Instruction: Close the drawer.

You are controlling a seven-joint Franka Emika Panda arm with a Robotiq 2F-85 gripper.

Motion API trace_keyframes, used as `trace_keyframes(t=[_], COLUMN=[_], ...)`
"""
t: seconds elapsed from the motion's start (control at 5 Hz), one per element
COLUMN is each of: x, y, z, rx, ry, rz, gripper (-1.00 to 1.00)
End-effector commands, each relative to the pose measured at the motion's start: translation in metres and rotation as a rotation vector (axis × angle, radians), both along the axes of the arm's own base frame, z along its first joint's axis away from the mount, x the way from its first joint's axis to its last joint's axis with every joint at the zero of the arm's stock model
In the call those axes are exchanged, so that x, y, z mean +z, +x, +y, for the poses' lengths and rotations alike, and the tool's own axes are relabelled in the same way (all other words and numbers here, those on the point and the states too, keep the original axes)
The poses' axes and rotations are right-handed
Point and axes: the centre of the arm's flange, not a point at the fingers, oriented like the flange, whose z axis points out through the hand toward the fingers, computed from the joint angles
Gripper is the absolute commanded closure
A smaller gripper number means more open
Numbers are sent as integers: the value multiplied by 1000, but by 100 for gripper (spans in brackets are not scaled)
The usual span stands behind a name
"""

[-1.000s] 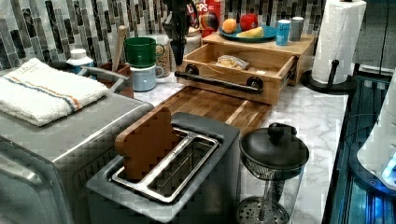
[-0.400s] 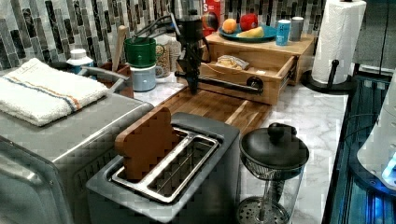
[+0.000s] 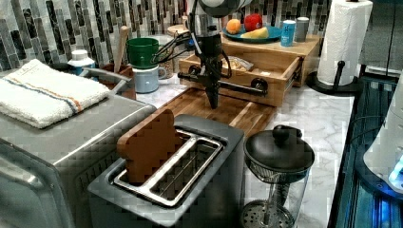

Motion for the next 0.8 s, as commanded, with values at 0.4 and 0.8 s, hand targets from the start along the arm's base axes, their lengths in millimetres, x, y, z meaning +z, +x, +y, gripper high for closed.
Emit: trace_keyframes(t=[0.4,0.8], x=[47,48], y=[42,35], z=[-82,-134], rx=[40,-2], ry=[4,16], rz=[-140,-170], gripper=[100,100])
